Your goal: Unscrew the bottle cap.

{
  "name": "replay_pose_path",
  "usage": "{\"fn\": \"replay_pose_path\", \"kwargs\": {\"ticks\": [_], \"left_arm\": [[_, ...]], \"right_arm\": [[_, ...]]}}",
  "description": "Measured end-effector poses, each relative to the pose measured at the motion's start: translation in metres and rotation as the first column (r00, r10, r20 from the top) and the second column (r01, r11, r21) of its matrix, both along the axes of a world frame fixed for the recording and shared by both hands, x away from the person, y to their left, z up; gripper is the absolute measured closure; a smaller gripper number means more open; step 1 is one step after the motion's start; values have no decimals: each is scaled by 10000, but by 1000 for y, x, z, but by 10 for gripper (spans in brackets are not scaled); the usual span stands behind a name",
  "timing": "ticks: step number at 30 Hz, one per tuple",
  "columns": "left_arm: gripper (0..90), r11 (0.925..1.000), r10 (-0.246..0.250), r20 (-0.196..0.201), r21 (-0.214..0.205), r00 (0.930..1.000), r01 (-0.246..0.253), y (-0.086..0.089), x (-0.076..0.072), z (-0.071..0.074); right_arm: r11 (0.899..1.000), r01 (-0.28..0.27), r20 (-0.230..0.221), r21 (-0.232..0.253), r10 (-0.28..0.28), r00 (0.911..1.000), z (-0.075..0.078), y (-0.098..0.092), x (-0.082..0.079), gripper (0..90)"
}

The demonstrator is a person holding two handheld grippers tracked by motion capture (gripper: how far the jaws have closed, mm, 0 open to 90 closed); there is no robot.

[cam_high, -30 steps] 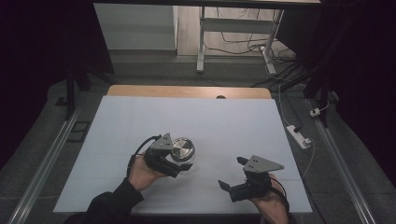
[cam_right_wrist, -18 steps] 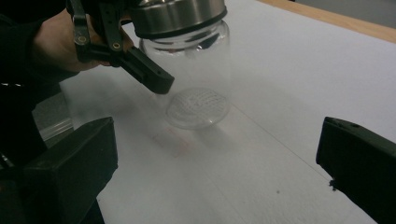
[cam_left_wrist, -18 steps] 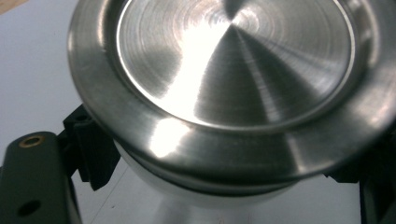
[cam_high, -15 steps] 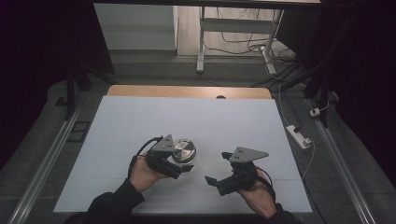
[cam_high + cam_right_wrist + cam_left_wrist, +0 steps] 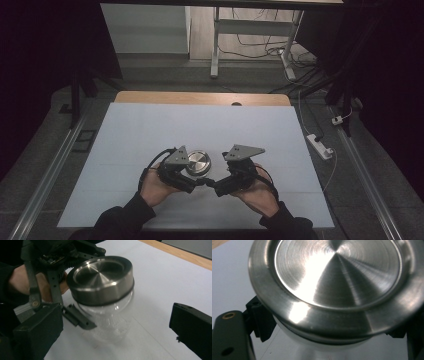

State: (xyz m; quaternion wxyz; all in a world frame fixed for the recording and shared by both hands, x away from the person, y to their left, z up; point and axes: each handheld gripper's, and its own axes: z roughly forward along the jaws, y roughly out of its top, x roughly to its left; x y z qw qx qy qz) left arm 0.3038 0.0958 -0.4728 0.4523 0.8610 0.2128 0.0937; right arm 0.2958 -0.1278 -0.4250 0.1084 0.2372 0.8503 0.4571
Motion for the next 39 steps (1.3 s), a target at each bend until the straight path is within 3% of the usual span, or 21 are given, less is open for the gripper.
{"fn": "replay_pose_path", "kwargs": {"ticks": [7,12,19,22,26,29,33,35,37,39], "left_arm": [[152,9994,114,2,316,9999,-114,-7,-1,-3],[152,9997,-12,-19,248,10000,12,-9,-2,-3],[152,9997,-191,-63,134,9998,191,-8,-2,-1],[152,9998,-218,-159,28,9996,218,-7,0,-1],[152,9992,-377,-123,117,9992,378,-5,1,0],[152,9980,-616,-106,99,9980,617,-5,0,1],[152,9936,-1120,-211,-153,9935,1117,-3,1,1],[152,9871,-1592,-272,-236,9869,1585,-2,1,3],[152,9794,-2004,-250,-293,9794,1996,0,1,4],[152,9692,-2441,-291,-408,9693,2428,1,1,5]], "right_arm": [[9999,4,68,-142,-3,10000,0,15,6,0],[9999,-98,1,-118,98,10000,-1,24,8,0],[9988,-436,173,-235,440,9989,-5,33,12,86],[9970,-763,291,-162,768,9966,-4,34,12,168],[9956,-928,344,-144,933,9950,-3,34,13,176],[9904,-1373,343,-182,1379,9899,-2,32,14,177],[9752,-2212,-33,116,2212,9752,0,27,20,178],[9633,-2663,-193,345,2671,9635,1,24,23,178],[9463,-3195,-338,487,3213,9464,1,21,26,179],[9205,-3822,-578,818,3872,9202,0,18,30,178]]}}
